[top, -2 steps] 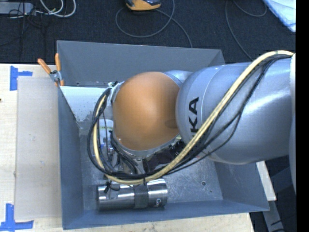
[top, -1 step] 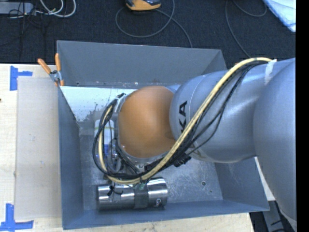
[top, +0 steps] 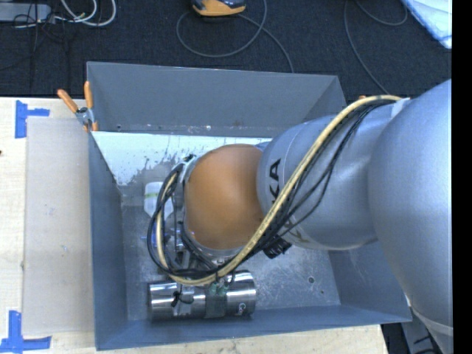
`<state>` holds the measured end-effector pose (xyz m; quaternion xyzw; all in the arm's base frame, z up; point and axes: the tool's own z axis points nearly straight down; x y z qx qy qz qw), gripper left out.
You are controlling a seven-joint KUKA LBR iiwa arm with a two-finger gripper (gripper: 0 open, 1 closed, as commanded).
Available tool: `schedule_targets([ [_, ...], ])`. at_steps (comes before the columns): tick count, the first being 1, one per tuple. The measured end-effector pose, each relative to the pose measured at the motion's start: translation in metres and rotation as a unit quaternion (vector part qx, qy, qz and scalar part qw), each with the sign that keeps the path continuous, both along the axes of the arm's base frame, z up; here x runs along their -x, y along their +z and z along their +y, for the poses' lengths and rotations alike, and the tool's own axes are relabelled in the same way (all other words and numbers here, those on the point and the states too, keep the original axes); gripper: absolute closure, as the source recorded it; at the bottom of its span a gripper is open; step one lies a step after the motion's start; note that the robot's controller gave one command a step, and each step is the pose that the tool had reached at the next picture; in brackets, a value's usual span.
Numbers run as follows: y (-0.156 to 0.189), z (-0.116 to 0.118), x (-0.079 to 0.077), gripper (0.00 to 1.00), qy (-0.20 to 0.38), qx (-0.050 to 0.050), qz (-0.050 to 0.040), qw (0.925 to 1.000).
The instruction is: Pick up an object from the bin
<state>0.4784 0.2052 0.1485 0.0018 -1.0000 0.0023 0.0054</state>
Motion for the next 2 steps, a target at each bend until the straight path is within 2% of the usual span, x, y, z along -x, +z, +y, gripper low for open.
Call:
schedule_targets([
  [1, -0.029, -0.010, -0.008, 0.00, -0.001, -0.002, -0.0026, 1.0000],
  [2, -0.051, -0.021, -0.001, 0.00, 0.046, -0.001, 0.0005, 0.9989],
])
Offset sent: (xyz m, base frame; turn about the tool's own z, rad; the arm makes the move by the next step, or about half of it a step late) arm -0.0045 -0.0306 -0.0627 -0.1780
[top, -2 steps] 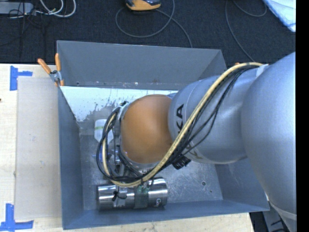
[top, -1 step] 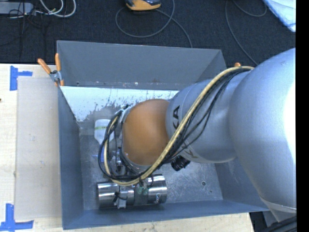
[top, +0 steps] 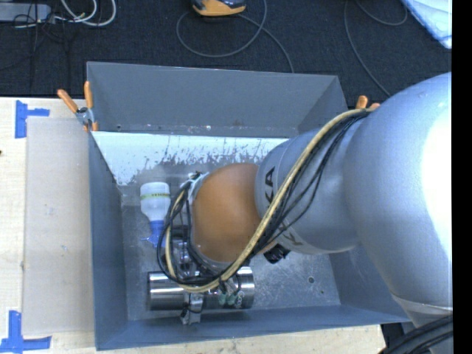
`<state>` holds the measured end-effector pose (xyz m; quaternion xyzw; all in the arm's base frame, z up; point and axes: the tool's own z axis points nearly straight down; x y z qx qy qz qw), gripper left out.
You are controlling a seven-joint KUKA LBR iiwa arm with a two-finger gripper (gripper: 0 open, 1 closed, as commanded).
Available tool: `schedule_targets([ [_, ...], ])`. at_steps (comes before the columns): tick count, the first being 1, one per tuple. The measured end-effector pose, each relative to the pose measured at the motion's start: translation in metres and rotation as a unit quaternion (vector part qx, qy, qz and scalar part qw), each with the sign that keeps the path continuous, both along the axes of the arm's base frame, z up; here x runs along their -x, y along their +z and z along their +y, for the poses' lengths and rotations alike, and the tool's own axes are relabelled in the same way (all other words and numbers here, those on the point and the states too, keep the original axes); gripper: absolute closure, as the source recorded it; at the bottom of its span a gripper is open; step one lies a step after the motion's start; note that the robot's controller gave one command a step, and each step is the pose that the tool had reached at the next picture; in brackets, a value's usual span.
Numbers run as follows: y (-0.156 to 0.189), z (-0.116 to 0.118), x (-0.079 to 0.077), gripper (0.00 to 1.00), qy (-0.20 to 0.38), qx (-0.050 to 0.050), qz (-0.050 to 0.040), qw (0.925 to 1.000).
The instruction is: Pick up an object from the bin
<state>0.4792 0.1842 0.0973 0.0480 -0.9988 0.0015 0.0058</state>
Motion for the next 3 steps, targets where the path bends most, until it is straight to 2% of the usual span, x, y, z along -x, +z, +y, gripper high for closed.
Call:
schedule_targets([
  [1, -0.0256, -0.0029, -0.0035, 1.00, 0.095, -0.004, -0.0077, 0.9954],
  [3, -0.0257, -0.0030, -0.0034, 1.00, 0.093, -0.003, -0.0072, 0.9956],
])
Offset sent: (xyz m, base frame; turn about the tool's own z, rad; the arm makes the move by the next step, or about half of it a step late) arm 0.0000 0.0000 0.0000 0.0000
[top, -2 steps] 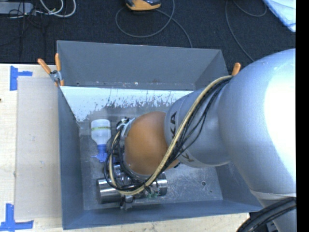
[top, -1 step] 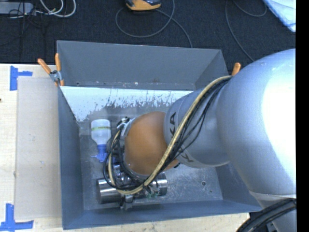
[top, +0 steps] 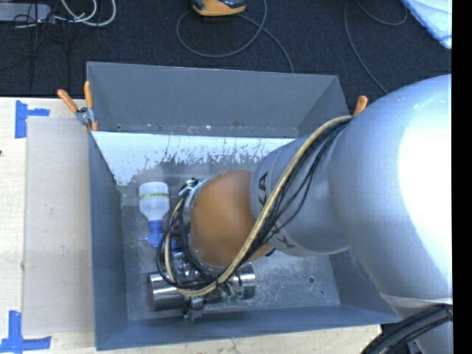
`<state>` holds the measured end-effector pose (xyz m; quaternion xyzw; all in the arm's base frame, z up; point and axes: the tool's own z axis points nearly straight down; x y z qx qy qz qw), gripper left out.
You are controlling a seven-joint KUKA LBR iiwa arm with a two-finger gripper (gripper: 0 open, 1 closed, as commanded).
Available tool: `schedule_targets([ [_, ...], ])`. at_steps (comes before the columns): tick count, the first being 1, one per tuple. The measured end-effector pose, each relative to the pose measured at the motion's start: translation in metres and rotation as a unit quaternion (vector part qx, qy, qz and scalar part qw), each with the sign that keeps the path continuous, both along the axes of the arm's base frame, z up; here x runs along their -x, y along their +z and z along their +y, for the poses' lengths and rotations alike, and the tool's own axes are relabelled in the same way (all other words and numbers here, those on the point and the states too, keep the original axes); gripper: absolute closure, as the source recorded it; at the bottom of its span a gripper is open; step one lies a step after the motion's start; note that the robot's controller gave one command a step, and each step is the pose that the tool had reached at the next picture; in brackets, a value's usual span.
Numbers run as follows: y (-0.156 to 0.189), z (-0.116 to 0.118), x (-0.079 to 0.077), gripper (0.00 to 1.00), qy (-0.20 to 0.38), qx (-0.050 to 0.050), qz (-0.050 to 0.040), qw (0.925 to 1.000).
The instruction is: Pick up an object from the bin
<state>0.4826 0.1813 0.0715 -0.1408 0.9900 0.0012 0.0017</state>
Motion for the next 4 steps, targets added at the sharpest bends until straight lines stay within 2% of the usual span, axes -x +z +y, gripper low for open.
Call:
schedule_targets([
  [1, 0.000, 0.000, 0.000, 1.00, 0.000, 0.000, 0.0000, 1.0000],
  [2, 0.045, -0.006, 0.006, 1.00, 0.003, 0.003, 0.0085, 1.0000],
  [3, 0.076, -0.012, 0.007, 1.00, 0.017, 0.000, 0.0003, 0.9999],
  [4, 0.126, -0.010, 0.005, 1.00, 0.008, 0.003, 0.0101, 0.9999],
])
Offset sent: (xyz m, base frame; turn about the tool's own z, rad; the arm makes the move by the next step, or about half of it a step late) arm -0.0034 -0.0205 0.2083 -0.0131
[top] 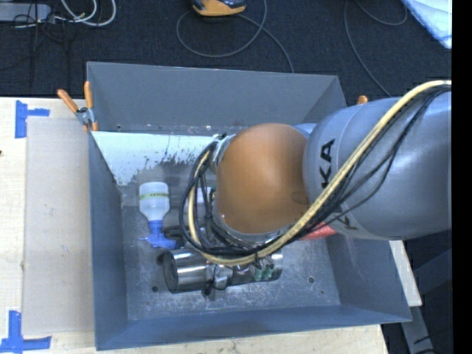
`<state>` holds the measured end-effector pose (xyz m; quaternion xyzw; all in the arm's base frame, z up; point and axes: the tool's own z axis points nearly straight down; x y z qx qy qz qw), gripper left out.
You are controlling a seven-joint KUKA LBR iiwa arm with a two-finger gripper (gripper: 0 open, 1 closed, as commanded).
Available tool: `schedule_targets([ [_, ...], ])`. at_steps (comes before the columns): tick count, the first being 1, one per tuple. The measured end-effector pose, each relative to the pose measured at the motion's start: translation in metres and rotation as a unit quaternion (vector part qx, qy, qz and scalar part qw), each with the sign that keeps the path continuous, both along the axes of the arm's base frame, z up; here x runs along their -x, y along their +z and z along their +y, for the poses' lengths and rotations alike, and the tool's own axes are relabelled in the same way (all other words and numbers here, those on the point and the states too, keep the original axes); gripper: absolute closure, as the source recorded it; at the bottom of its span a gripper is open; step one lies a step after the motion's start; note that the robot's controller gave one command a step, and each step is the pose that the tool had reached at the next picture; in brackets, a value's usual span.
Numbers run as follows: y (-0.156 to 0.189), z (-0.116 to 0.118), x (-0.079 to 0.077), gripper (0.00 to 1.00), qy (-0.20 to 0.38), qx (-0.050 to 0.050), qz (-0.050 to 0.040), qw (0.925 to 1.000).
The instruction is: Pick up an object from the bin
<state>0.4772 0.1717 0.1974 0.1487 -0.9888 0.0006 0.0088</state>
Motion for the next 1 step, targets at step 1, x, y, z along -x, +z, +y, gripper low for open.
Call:
schedule_targets([
  [1, 0.0176, 0.0000, -0.0032, 1.00, -0.002, -0.002, -0.0064, 1.0000],
])
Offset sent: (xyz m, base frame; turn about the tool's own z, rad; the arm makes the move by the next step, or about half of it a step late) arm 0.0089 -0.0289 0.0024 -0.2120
